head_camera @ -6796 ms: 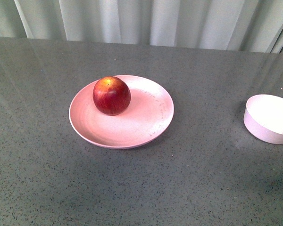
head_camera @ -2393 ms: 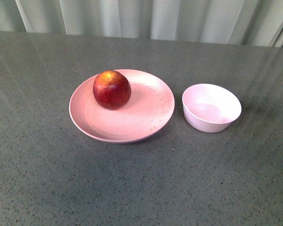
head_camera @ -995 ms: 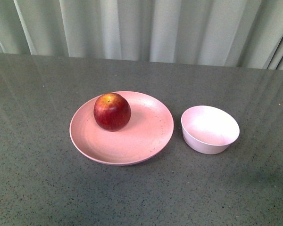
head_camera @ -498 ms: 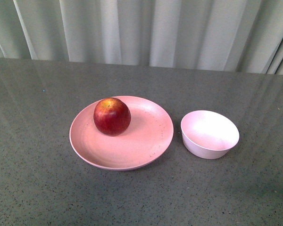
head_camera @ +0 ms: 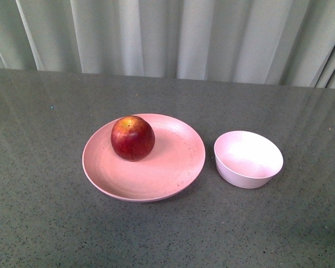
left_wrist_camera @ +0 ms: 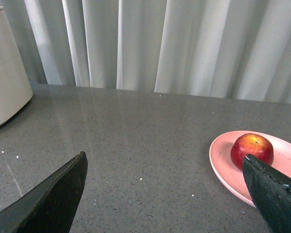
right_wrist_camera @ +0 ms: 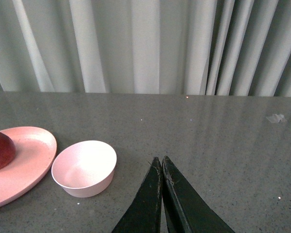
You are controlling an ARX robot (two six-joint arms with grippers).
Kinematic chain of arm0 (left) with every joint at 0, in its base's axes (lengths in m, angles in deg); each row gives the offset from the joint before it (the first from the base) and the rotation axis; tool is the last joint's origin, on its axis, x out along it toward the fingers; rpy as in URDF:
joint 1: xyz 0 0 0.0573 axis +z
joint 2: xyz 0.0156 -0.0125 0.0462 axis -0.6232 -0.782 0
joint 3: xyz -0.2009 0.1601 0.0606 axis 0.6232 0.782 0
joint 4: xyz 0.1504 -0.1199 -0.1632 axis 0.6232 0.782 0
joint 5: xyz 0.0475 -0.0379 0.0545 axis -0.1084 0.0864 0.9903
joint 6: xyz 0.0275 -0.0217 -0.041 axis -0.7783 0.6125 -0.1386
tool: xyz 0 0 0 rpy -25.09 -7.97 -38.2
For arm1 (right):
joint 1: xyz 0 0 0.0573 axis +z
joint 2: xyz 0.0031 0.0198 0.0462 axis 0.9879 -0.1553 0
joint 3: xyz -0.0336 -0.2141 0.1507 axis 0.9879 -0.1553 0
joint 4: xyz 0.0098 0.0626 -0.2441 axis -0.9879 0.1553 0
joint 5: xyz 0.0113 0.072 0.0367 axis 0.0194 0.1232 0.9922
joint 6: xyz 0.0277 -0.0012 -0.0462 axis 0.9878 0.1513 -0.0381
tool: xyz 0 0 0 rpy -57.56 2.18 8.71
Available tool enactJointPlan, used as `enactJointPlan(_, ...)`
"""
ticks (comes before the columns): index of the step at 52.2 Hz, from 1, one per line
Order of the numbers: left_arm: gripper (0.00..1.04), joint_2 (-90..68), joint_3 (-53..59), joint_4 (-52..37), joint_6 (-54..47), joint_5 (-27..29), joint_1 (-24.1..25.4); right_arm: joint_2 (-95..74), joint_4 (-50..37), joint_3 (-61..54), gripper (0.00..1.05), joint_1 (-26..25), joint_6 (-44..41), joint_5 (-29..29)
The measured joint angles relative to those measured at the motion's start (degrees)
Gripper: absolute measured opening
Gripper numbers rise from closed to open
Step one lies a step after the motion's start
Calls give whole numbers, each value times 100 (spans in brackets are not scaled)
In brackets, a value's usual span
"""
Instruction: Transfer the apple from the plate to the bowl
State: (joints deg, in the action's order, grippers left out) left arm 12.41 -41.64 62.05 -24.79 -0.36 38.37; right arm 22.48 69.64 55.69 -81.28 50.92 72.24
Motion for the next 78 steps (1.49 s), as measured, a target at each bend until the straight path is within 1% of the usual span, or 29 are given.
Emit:
enactJointPlan(9, 96, 0, 0, 0, 0, 2, 0, 225, 225, 0, 2, 0, 0, 0)
enactJointPlan(11, 96, 0, 0, 0, 0, 2, 0, 398, 428, 2, 2, 2, 0, -2)
enactJointPlan(13, 96, 0, 0, 0, 0, 0, 0, 715, 898, 2, 2, 4, -2, 17)
enactJointPlan(16, 96, 0, 0, 0, 0, 2, 0, 1036, 1169, 2, 2, 7, 0, -2)
enactJointPlan(27, 96, 0, 0, 0, 0, 2, 0, 1193, 1231, 2, 2, 9, 0, -2)
enactJointPlan(30, 96, 0, 0, 0, 0, 2, 0, 1198, 1231, 2, 8, 9, -4, -2)
enactJointPlan(38, 96, 0, 0, 0, 0, 2, 0, 1198, 1233, 2, 33, 9, -4, -2)
enactJointPlan(39, 96, 0, 0, 0, 0, 2, 0, 1198, 1233, 2, 35, 9, -4, -2)
enactJointPlan(43, 96, 0, 0, 0, 0, 2, 0, 1200, 1233, 2, 50, 9, -4, -2)
enactJointPlan(44, 96, -9, -4, 13, 13, -39, 9, 1200, 1233, 2, 52, 9, -4, -2)
enactJointPlan(45, 96, -107, -57, 190, 74, -302, 85, 1200, 1233, 2, 55, 11, -4, -2)
enactJointPlan(46, 96, -243, -181, 511, 195, -715, 197, 1200, 1233, 2, 59, 9, -4, -4)
enactJointPlan(47, 96, -345, -249, 678, 221, -898, 247, 1200, 1233, 2, 61, 9, -4, -4)
enactJointPlan(49, 96, -925, -520, 1093, 422, -1504, 334, 1200, 1233, 2, 68, 9, -4, 4)
enactJointPlan(51, 96, -1397, -647, 1080, 560, -1832, 295, 1200, 1233, 2, 73, 11, -4, 9)
enactJointPlan(52, 96, -1687, -710, 992, 640, -1928, 243, 1202, 1233, 2, 76, 9, -4, 9)
enactJointPlan(56, 96, -2476, -846, 511, 785, -1952, 33, 1204, 1233, 2, 87, 11, -4, 9)
enactJointPlan(58, 96, -2983, -942, 120, 872, -1921, -96, 1204, 1233, 2, 94, 11, -4, -4)
enactJointPlan(59, 96, -3108, -966, 22, 890, -1904, -122, 1207, 1233, 2, 95, 11, -4, -4)
enactJointPlan(60, 96, -3486, -1043, -282, 925, -1818, -212, 1207, 1233, 2, 97, 11, -2, -2)
enactJointPlan(63, 96, -4223, -1202, -855, 986, -1687, -378, 1207, 1233, 2, 95, 11, -4, -2)
enactJointPlan(68, 96, -5560, -1609, -1714, 1051, -1497, -704, 1207, 1233, 2, 96, 11, -4, 0)
enactJointPlan(74, 96, -6848, -2100, -2282, 1128, -1340, -1084, 1207, 1233, 2, 96, 11, -4, -2)
enactJointPlan(78, 96, -7283, -2308, -2437, 1143, -1263, -1239, 1207, 1233, 2, 96, 11, -4, -2)
